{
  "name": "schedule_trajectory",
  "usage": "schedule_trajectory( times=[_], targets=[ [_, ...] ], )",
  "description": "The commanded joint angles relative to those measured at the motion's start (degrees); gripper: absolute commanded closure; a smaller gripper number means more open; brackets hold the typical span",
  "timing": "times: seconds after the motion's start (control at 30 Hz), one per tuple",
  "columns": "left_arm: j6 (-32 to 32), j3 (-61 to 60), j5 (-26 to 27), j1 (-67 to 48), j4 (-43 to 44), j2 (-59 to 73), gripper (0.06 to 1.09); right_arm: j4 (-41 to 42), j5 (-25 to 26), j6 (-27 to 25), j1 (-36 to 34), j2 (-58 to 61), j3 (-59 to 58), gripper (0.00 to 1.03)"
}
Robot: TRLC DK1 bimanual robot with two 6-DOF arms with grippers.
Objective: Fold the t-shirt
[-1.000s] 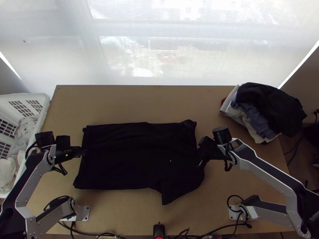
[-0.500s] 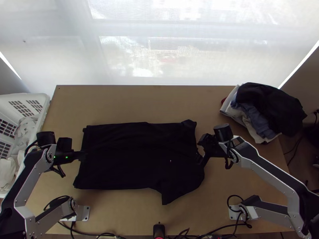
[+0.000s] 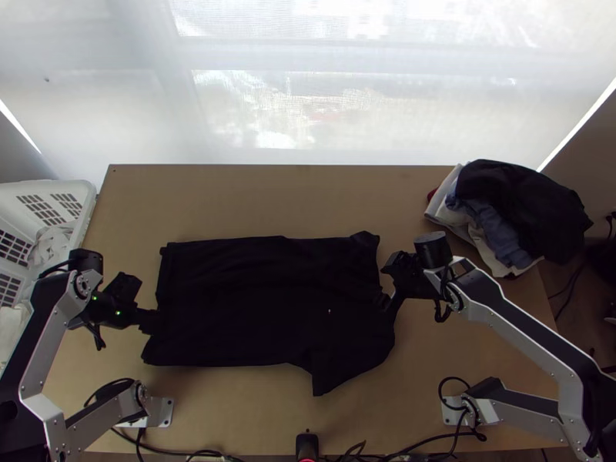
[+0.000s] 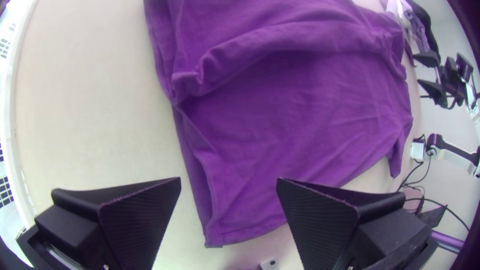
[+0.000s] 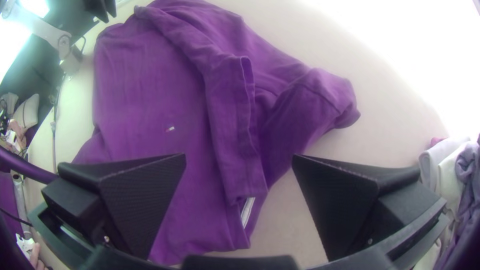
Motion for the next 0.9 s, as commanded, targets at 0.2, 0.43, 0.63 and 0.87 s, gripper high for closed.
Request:
schedule_trajectory(
  times=[0.2,0.43,0.63,0.87],
  targets=[
    [8.9,-6.6,-7.6,0.5,-1.2,-0.4,0.23,-0.9,0.0,0.5,0.7,-1.5,1.4,0.04],
    [8.9,-9.2,-6.5,-0.2,0.5,1.6,0.63,-8.0,0.6,0.1,4.0,-1.6,6.9,0.04],
    [9.0,-9.2,-5.5,0.0,1.6,1.8,1.05,-16.7,4.1,-3.2,13.6,-0.8,10.4,0.04],
    [7.2,-8.4,-5.2,0.0,3.0,1.8,1.05,-21.9,5.3,-7.3,28.0,2.0,11.7,0.05]
  ],
)
